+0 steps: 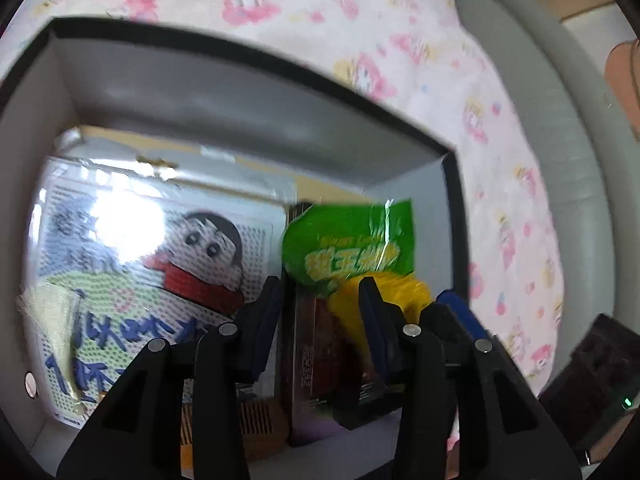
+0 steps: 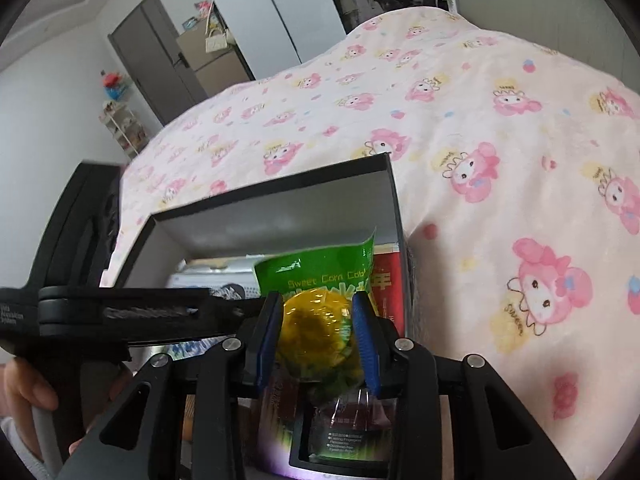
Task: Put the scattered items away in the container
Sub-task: 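Lower the corn snack bag into the box and open the right gripper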
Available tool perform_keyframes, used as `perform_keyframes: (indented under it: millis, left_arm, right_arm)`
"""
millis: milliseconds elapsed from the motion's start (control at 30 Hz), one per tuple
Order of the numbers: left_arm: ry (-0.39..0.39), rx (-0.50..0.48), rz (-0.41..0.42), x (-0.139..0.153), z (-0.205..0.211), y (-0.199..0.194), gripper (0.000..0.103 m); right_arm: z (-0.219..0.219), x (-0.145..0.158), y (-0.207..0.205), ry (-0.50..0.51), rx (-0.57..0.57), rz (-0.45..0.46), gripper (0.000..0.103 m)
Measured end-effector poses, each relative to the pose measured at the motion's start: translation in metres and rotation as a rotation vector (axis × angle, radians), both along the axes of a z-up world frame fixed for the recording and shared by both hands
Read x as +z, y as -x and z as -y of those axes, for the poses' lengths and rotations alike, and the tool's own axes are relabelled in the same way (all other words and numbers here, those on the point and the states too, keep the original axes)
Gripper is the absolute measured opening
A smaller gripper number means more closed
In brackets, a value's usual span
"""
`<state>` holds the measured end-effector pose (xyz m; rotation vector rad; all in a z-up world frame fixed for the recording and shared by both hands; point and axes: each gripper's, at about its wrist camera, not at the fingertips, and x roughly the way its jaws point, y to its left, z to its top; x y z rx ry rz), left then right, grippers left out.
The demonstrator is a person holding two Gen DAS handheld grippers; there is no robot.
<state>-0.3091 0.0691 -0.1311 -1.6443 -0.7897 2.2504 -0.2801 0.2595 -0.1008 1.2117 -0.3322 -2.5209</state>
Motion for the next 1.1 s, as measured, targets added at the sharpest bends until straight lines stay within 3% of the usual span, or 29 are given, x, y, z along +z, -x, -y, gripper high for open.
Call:
perform_keyframes:
  millis: [200, 433, 767, 833, 967, 1100]
  left_arm:
    - [-0.033, 0.048, -0.057, 0.011, 0.01, -0.007, 0.039]
    - [0.024, 0.016, 0.068, -0.012, -0.01, 0.016, 0.035]
    - [0.017, -0.039, 0.071, -0.008, -0.027, 0.03, 0.03]
    - [0.01, -0.037, 0.042, -0.004, -0.021, 0.023, 0.03]
    - [0.102, -0.07, -0.081, 0.02, -0.018, -0.002, 0.032]
    - [0.16, -0.085, -0.168, 0.044, -0.019, -0.029, 0.039]
  right_arm:
    - [-0.008, 0.007, 0.0, 0.011, -0.011, -0.013, 0.032]
    - [0.003, 0.001, 0.002, -0.008, 0.022, 0.007, 0.032]
    - [0.011, -0.001, 0.001, -0.098, 0.013, -0.006, 0.032]
    - [0.009, -0.001, 0.0, -0.086, 0.014, 0.0, 0.032]
    - [0.007, 0.004, -0.007, -0.073, -0.012, 0.02, 0.032]
    - [0.015, 0.022, -0.029, -0.136, -0.016, -0.021, 0.037]
